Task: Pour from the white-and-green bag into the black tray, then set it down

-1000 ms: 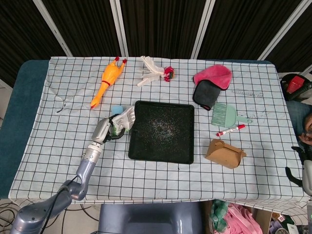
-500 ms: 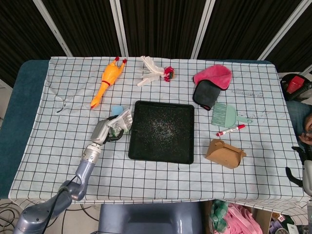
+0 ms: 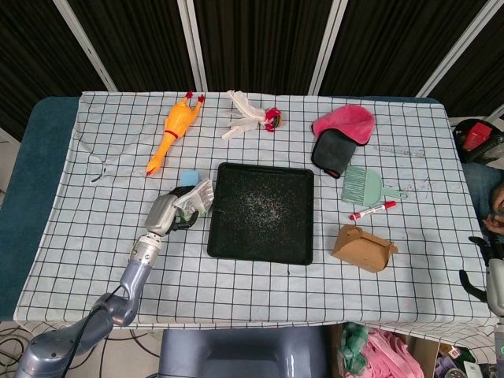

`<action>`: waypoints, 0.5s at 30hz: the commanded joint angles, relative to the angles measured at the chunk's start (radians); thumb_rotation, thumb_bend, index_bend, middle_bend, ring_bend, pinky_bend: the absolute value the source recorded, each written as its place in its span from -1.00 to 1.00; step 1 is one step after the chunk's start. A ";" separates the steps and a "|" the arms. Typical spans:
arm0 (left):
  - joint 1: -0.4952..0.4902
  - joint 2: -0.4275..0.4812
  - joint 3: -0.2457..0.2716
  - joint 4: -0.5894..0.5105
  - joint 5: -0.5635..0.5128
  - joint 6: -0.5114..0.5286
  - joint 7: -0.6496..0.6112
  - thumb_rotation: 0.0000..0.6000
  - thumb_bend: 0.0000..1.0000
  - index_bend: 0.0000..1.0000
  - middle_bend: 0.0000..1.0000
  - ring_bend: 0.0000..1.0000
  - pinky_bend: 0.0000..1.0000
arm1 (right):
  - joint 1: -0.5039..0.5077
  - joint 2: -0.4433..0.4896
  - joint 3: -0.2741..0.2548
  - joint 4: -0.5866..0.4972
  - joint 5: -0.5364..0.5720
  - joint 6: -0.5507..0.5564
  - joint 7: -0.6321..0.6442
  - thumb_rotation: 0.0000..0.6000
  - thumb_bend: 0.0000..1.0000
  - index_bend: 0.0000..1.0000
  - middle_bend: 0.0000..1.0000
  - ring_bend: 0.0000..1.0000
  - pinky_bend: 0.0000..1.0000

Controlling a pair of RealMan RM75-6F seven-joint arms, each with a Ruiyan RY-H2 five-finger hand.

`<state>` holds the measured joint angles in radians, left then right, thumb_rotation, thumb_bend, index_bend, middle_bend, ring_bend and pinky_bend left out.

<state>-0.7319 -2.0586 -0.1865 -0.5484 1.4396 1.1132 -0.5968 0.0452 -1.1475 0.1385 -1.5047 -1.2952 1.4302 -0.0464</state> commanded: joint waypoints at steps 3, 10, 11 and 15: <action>0.014 0.029 -0.005 -0.072 -0.004 0.031 0.031 1.00 -0.18 -0.50 -0.42 -0.56 -0.28 | -0.001 0.000 0.000 -0.001 -0.002 0.003 0.000 1.00 -0.40 -0.57 -0.79 -0.62 -0.53; 0.031 0.073 -0.004 -0.180 -0.001 0.067 0.085 1.00 -0.18 -0.51 -0.43 -0.57 -0.30 | -0.002 -0.001 0.002 -0.002 -0.003 0.009 0.000 1.00 -0.40 -0.57 -0.79 -0.62 -0.53; 0.036 0.085 -0.004 -0.208 -0.002 0.071 0.102 1.00 -0.18 -0.52 -0.44 -0.57 -0.30 | -0.003 -0.001 0.002 -0.002 -0.003 0.010 0.001 1.00 -0.40 -0.57 -0.79 -0.62 -0.53; 0.061 0.135 -0.003 -0.318 -0.014 0.083 0.174 1.00 -0.19 -0.54 -0.45 -0.57 -0.30 | -0.005 0.000 0.003 -0.004 -0.003 0.015 0.002 1.00 -0.40 -0.57 -0.79 -0.62 -0.54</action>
<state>-0.6884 -1.9568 -0.1896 -0.8087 1.4332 1.1845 -0.4664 0.0408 -1.1474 0.1418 -1.5085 -1.2985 1.4449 -0.0442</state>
